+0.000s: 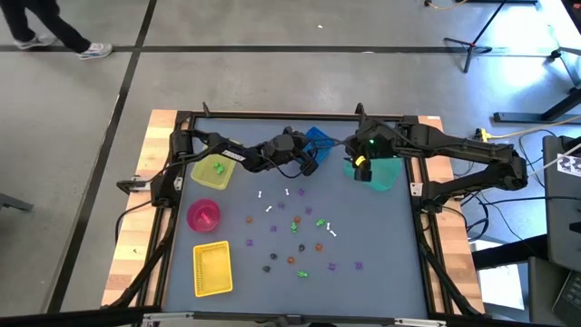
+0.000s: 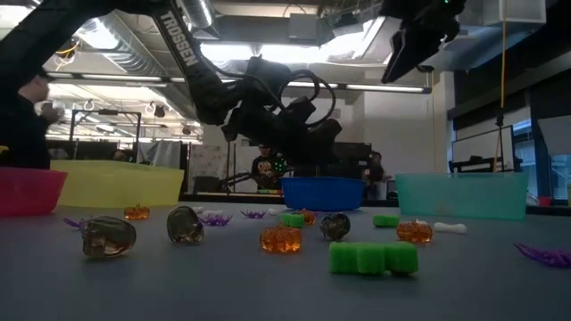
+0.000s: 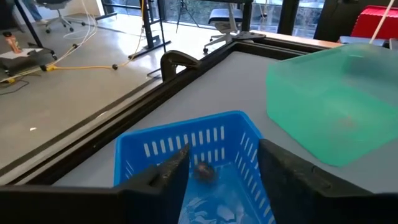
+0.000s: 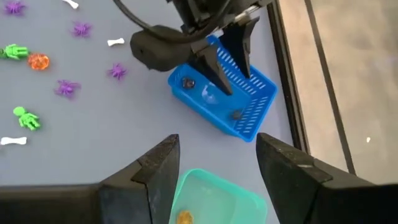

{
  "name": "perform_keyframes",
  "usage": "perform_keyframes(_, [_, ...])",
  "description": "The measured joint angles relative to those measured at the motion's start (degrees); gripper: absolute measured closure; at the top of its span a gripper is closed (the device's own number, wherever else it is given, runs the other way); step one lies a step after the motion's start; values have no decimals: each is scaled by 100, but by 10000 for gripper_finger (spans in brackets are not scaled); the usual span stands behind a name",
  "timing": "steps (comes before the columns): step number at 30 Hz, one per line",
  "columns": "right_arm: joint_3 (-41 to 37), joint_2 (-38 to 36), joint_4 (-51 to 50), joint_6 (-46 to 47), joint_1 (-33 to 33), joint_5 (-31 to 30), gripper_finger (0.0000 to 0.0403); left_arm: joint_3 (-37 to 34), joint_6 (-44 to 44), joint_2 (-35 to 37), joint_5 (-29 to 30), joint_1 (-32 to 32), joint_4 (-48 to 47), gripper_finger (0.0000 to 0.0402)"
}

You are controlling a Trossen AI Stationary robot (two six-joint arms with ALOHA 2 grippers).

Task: Sort Halloween decoration
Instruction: Put the orange pumpkin toy into the green bin

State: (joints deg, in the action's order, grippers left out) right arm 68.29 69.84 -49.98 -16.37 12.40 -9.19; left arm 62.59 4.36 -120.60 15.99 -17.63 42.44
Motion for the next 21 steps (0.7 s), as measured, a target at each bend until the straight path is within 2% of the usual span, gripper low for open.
perform_keyframes(9, [0, 0, -374, 174, 0, 551, 191, -2, -1, 160, 0, 2, 47, 222])
perform_keyframes(13, [0, 0, -461, 176, 0, 584, 191, -2, -71, 441, -3, 2, -107, 221])
perform_keyframes(17, [-2, 0, -470, 302, 0, 585, 191, -2, -182, 830, -94, 35, -631, 221])
perform_keyframes(21, [-4, 0, -470, 307, -2, 585, 191, -4, -191, 1312, -104, 144, -1587, 221])
